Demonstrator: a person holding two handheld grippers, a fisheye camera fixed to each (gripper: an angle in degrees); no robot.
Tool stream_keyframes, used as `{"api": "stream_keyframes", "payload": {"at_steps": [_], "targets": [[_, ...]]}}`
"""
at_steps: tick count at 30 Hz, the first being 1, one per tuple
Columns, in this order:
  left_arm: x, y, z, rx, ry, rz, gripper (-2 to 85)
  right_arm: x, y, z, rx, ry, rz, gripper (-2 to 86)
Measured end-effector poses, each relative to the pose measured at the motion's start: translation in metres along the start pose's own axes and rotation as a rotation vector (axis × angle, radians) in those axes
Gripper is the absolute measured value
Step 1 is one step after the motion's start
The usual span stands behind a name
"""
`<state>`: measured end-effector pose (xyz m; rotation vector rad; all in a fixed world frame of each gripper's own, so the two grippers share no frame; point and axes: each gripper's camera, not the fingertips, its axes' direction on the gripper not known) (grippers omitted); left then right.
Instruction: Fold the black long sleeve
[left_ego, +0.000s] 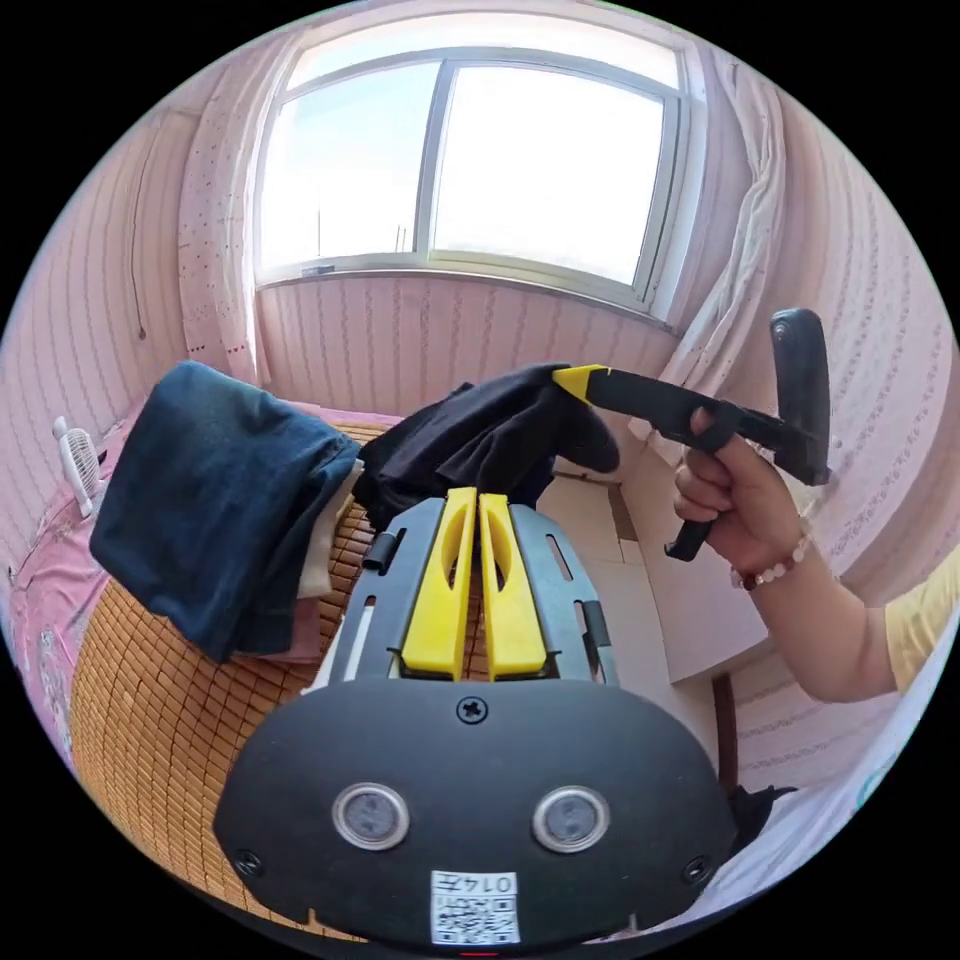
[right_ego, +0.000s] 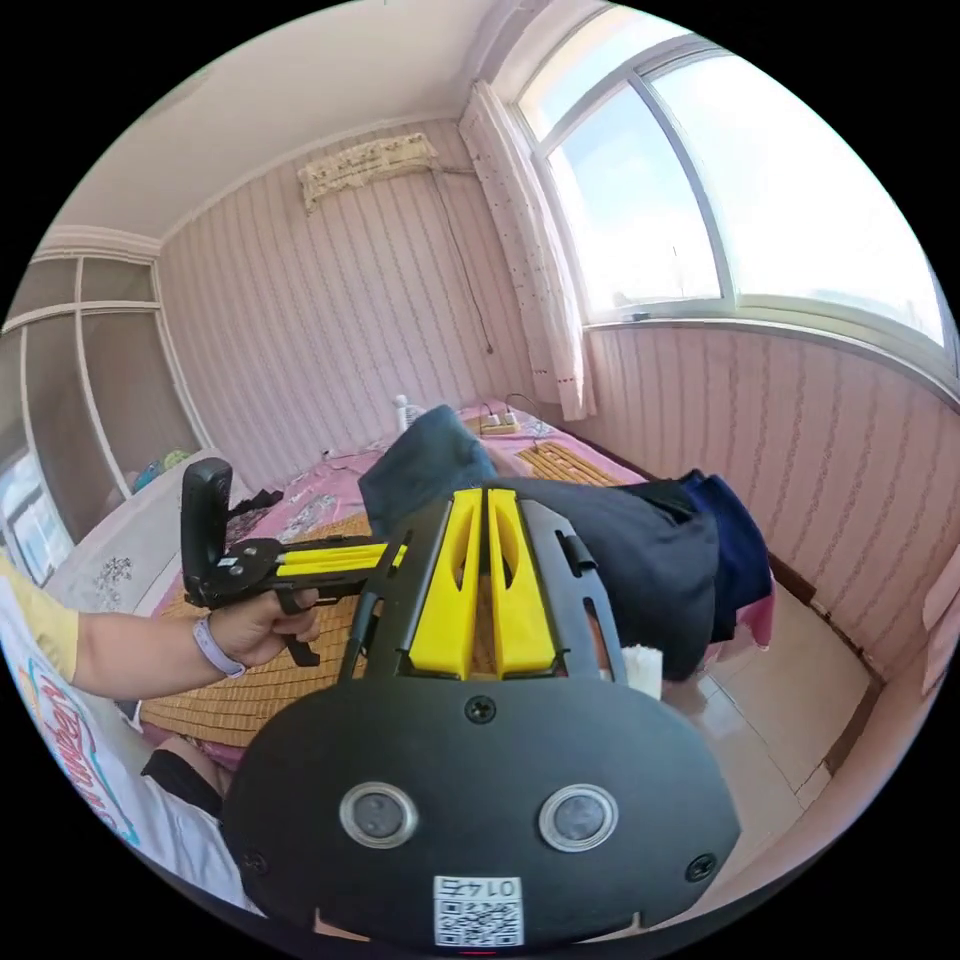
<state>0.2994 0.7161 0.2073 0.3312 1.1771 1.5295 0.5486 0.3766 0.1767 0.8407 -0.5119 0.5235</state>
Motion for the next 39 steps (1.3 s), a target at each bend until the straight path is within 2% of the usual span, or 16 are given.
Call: {"api": "stream_keyframes", "payload": {"at_steps": [2,4,6,10,15,20,27,29,32,36,39], "targets": [[-0.012,0.019,-0.058,0.044,-0.029,-0.022,-1.0,-0.042,-0.011,0.004,-0.024,-0.215,-0.036,0.4],[-0.025,0.047,-0.118,0.079,-0.080,-0.058,-1.0,-0.077,-0.014,0.019,-0.070,-0.349,-0.037,0.4],[-0.039,0.089,-0.195,0.132,-0.172,-0.118,-1.0,-0.122,-0.011,0.036,-0.092,-0.434,-0.085,0.4],[-0.055,0.137,-0.292,0.163,-0.333,-0.188,-1.0,-0.224,0.003,0.085,-0.133,-0.643,-0.117,0.5],[-0.089,0.204,-0.368,0.151,-0.346,-0.338,-1.0,-0.321,0.043,0.128,-0.223,-0.663,-0.257,1.0],[-0.131,0.307,-0.388,0.102,-0.375,-0.632,-0.9,-0.364,0.134,0.205,-0.538,-0.475,-0.318,3.8],[-0.190,0.412,-0.393,-0.035,-0.405,-1.013,2.4,-0.439,0.246,0.240,-0.781,-0.477,-0.601,7.3],[-0.205,0.417,-0.386,-0.028,-0.351,-1.058,4.1,-0.476,0.281,0.248,-0.857,-0.576,-0.722,8.0],[-0.225,0.404,-0.367,-0.088,-0.353,-1.039,5.5,-0.519,0.320,0.258,-0.901,-0.610,-0.870,9.6],[-0.251,0.380,-0.340,-0.178,-0.346,-1.037,7.2,-0.547,0.349,0.291,-0.961,-0.519,-0.913,10.0],[-0.262,0.360,-0.326,-0.223,-0.386,-1.006,8.0,-0.546,0.348,0.314,-0.977,-0.452,-0.887,4.5]]}}
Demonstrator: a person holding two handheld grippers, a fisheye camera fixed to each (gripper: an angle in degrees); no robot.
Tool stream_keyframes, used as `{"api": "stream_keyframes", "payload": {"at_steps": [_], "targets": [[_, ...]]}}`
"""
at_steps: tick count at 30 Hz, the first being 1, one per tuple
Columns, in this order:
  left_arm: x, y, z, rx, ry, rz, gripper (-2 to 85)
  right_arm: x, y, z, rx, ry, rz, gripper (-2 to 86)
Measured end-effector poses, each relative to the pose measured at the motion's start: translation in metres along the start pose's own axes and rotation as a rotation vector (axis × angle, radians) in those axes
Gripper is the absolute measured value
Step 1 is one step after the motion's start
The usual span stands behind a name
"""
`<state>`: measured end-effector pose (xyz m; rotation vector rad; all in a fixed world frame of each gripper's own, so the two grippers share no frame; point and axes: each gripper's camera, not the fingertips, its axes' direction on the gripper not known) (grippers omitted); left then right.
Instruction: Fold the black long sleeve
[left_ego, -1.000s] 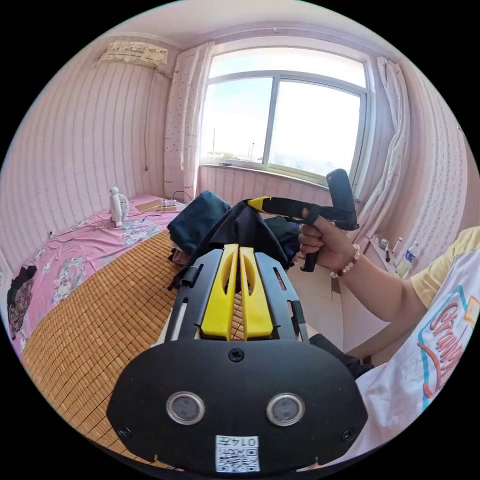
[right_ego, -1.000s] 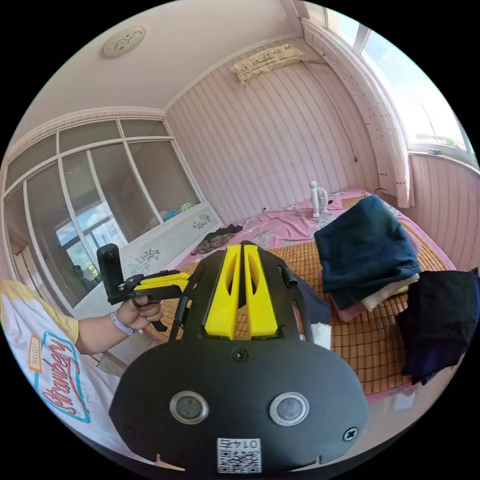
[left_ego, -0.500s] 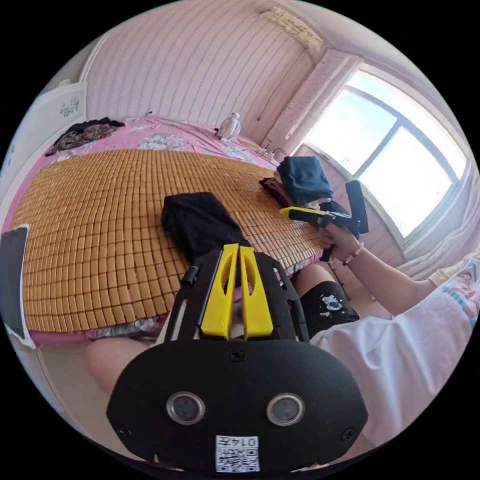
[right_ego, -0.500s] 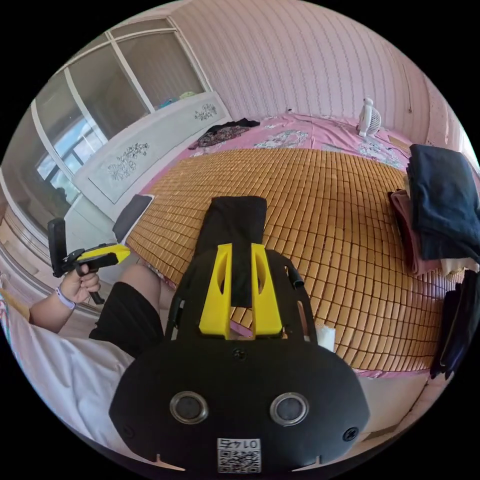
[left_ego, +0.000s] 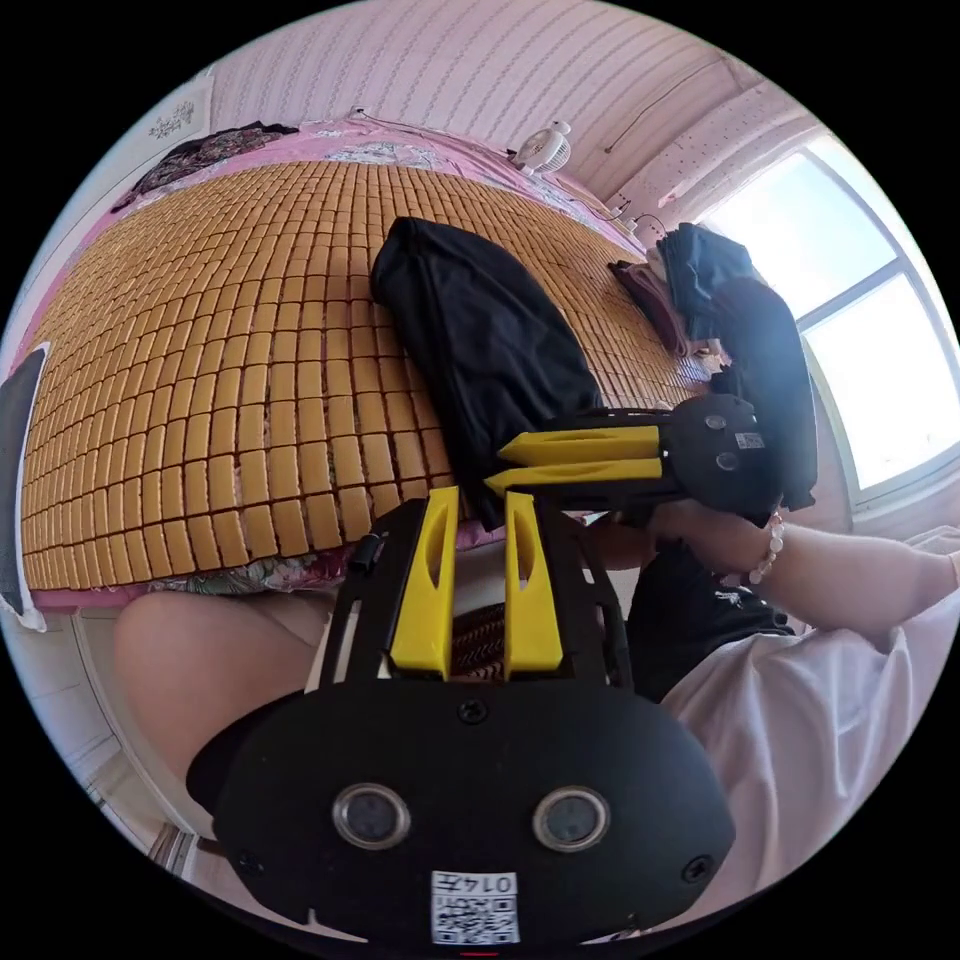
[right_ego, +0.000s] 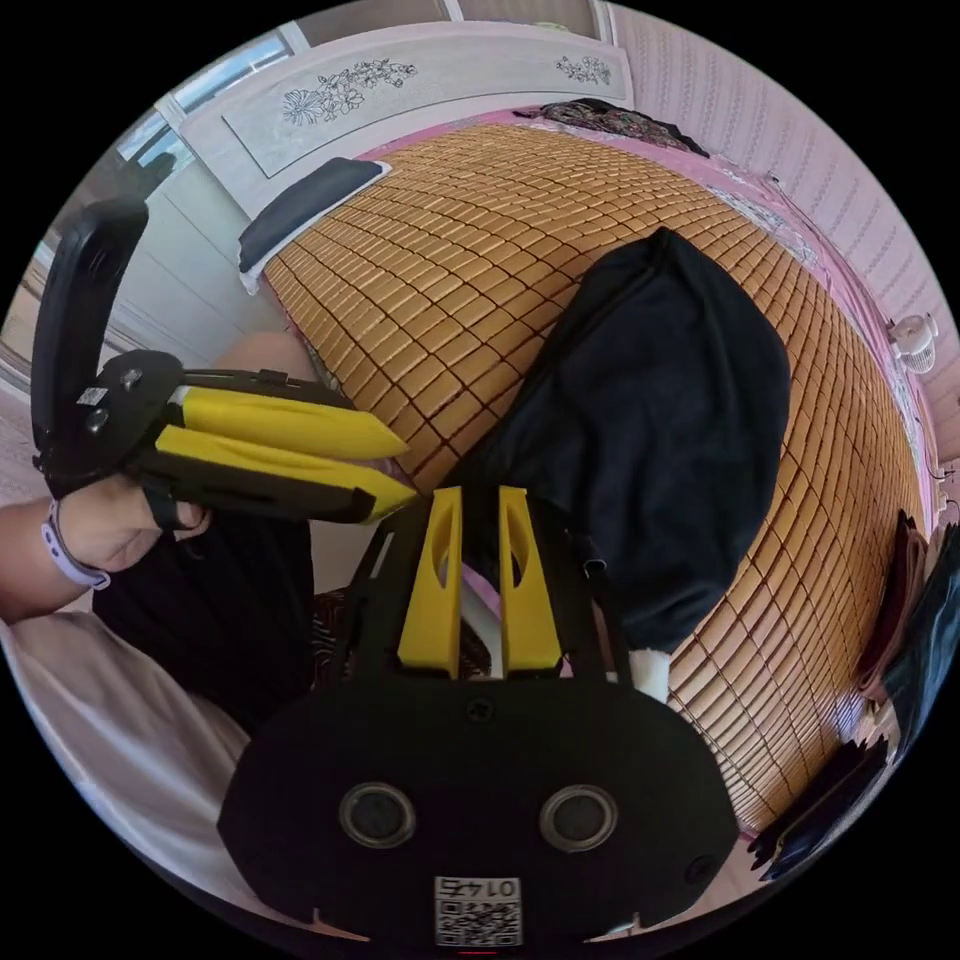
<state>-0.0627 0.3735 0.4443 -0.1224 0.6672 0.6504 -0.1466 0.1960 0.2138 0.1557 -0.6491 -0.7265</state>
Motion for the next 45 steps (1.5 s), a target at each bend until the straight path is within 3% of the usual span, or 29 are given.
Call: {"api": "stream_keyframes", "payload": {"at_steps": [3,8,14,20,24,31,39,42,45], "targets": [[0.015,-0.018,0.011,-0.070,-0.011,0.022,8.9,0.026,-0.002,-0.016,0.045,-0.086,0.048,1.0],[0.032,-0.035,0.019,-0.120,-0.025,0.004,9.0,0.101,0.045,-0.084,0.303,-0.257,0.285,0.3],[0.054,-0.049,0.006,-0.148,-0.091,-0.005,5.1,0.171,0.126,-0.131,0.482,-0.303,0.523,0.1],[0.078,-0.049,-0.039,-0.093,-0.053,0.006,-0.6,0.184,0.168,-0.145,0.511,-0.255,0.590,0.0],[0.094,-0.047,-0.137,0.159,0.061,0.038,-0.9,0.185,0.184,-0.167,0.611,-0.288,0.585,-0.1],[0.103,-0.065,-0.342,0.553,0.076,0.086,-1.0,0.185,0.180,-0.280,0.857,-0.239,0.427,-0.3],[0.190,-0.050,-0.614,1.049,-0.006,0.289,-1.0,0.136,0.166,-0.464,1.242,-0.167,0.086,-0.4],[0.245,-0.043,-0.670,1.111,-0.191,0.337,-1.0,0.101,0.166,-0.521,1.329,-0.082,0.005,-0.5],[0.279,-0.030,-0.707,1.207,-0.182,0.353,-1.0,0.075,0.179,-0.560,1.424,-0.008,-0.026,-0.5]]}}
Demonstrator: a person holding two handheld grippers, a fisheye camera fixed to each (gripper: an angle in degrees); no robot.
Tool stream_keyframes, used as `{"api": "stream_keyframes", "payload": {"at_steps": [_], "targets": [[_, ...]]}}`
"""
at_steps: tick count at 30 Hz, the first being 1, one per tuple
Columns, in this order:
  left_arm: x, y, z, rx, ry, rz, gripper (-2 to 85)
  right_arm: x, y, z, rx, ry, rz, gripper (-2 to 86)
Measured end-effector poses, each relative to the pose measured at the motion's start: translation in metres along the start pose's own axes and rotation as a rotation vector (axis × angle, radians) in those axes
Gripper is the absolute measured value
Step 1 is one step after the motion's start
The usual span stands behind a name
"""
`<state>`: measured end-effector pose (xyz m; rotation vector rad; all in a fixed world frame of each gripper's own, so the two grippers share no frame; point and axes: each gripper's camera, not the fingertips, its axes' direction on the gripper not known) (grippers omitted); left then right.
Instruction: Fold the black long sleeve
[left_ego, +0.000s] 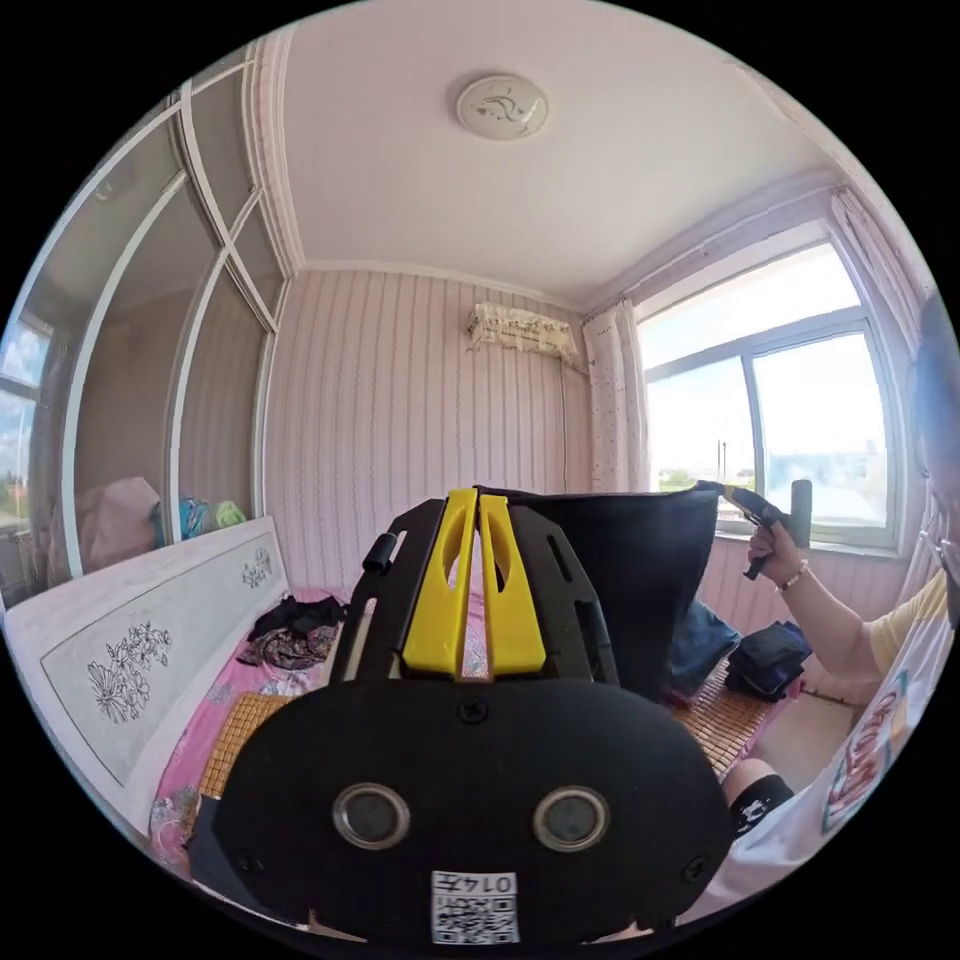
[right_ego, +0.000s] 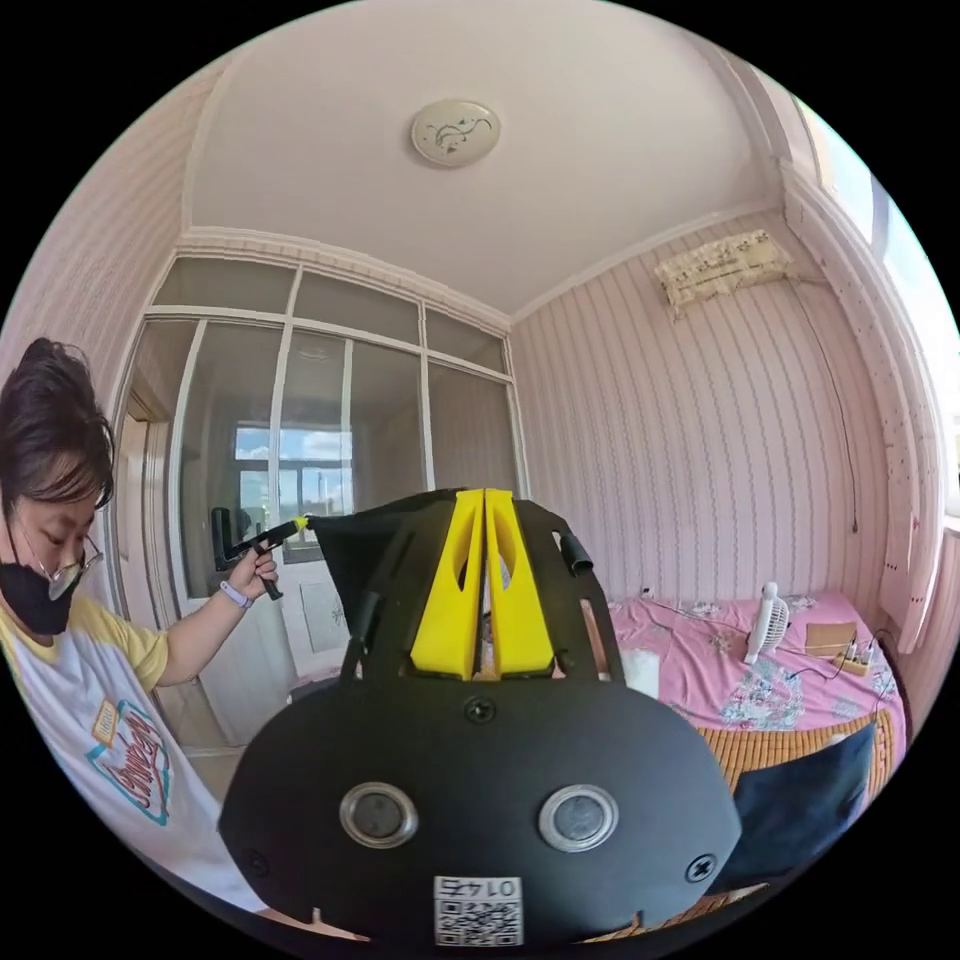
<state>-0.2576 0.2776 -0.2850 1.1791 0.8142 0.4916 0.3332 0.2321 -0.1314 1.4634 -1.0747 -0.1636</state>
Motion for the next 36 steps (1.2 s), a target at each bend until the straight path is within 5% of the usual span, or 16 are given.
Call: {"api": "stream_keyframes", "payload": {"at_steps": [8,17,22,28,32,36], "targets": [[0.050,-0.052,-0.043,0.089,0.066,0.007,-1.0,-0.037,-0.033,-0.053,0.087,0.000,-0.027,-0.5],[0.090,-0.138,-0.140,0.431,0.139,0.108,-1.0,-0.113,-0.109,-0.113,0.268,-0.115,-0.277,-0.5],[0.047,-0.152,-0.045,0.193,0.044,-0.002,-1.0,-0.068,-0.102,-0.016,-0.040,0.019,-0.220,-0.5],[-0.004,-0.043,0.162,-0.397,-0.246,0.002,-1.0,0.043,0.007,0.123,-0.421,0.165,0.017,-0.5],[-0.020,-0.047,0.204,-0.352,-0.259,-0.050,-1.0,0.103,-0.002,0.155,-0.325,0.104,0.256,-0.5],[-0.022,-0.135,0.183,-0.071,-0.232,-0.049,-1.0,0.112,-0.067,0.149,-0.106,0.052,0.208,-0.4]]}}
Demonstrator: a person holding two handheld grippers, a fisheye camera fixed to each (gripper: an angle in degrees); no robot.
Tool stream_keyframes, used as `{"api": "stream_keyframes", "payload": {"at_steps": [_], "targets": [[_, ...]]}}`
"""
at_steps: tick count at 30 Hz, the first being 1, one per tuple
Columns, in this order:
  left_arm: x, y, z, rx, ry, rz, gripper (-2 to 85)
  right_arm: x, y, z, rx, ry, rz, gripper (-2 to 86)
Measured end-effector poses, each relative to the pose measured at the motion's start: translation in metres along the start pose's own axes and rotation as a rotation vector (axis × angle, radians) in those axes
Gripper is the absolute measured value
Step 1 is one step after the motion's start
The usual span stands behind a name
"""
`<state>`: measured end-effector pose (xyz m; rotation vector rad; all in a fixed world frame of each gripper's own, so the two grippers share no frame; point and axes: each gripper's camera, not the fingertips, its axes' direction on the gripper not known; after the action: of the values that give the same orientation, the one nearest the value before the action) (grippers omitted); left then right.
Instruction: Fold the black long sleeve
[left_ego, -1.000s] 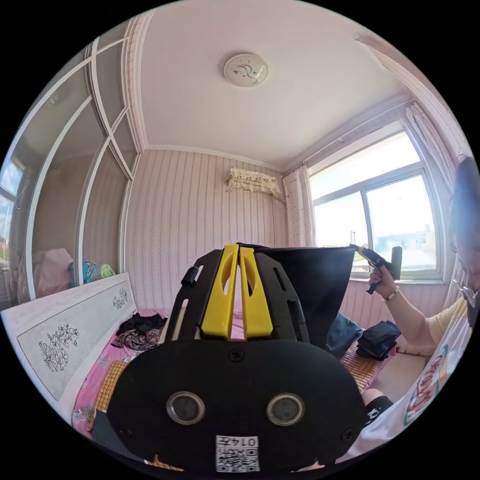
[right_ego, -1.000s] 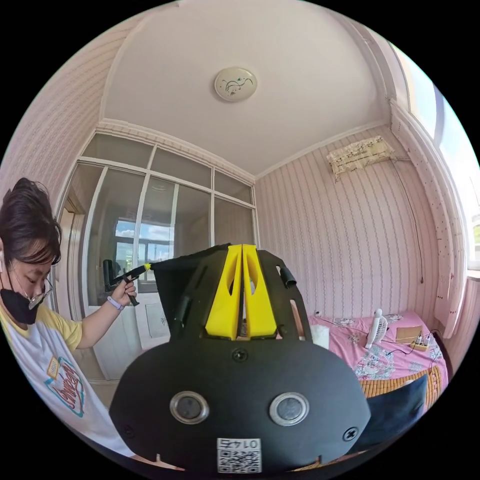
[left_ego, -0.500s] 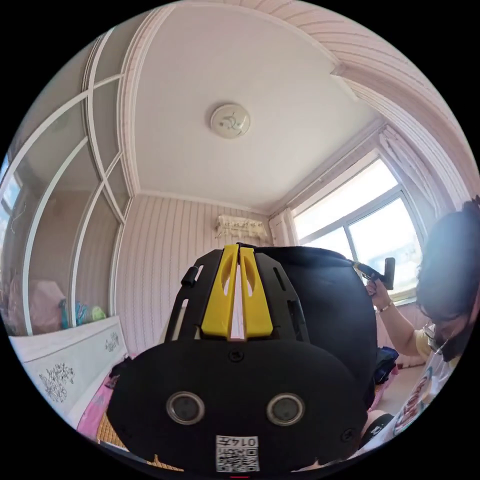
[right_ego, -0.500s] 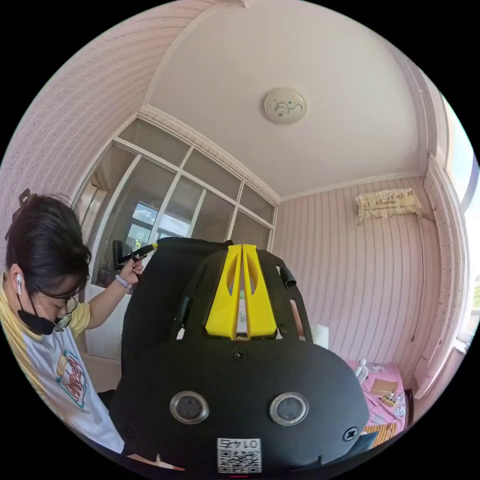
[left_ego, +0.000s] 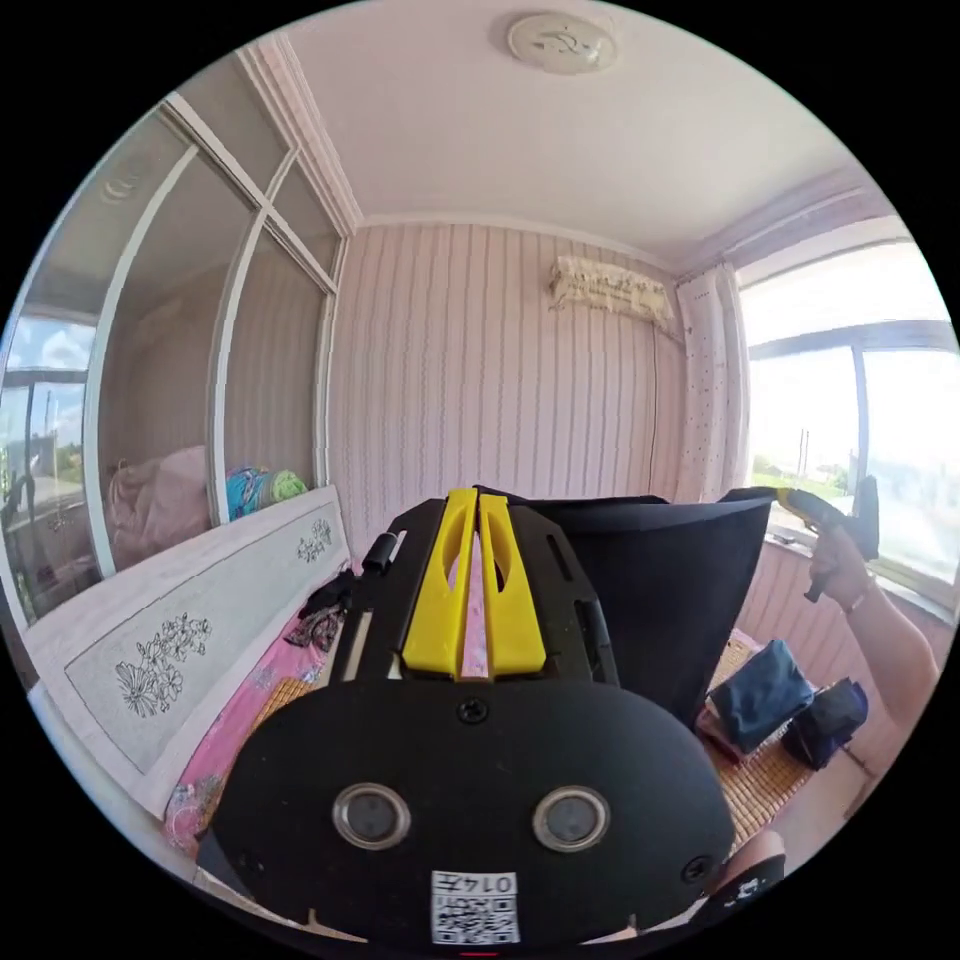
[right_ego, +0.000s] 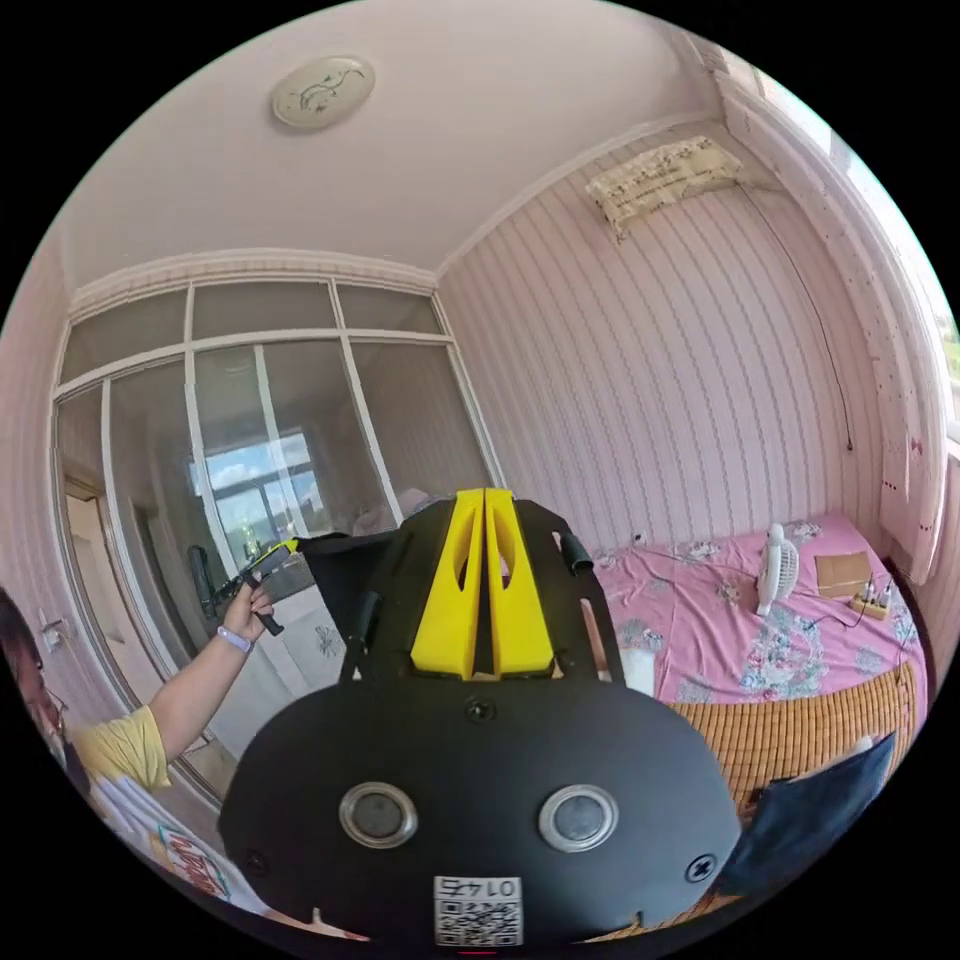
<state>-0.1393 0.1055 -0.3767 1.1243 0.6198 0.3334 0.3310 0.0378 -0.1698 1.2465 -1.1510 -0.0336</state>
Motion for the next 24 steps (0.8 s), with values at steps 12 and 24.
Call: {"api": "stream_keyframes", "payload": {"at_steps": [12,24], "targets": [[-0.073,0.215,0.032,-0.302,0.180,-0.002,-1.0,0.072,0.210,-0.022,-0.181,0.006,-0.116,-0.4],[-0.155,0.611,0.090,-1.188,0.131,-0.389,-0.9,0.204,0.562,-0.002,-0.892,0.231,0.561,-0.2]]}}
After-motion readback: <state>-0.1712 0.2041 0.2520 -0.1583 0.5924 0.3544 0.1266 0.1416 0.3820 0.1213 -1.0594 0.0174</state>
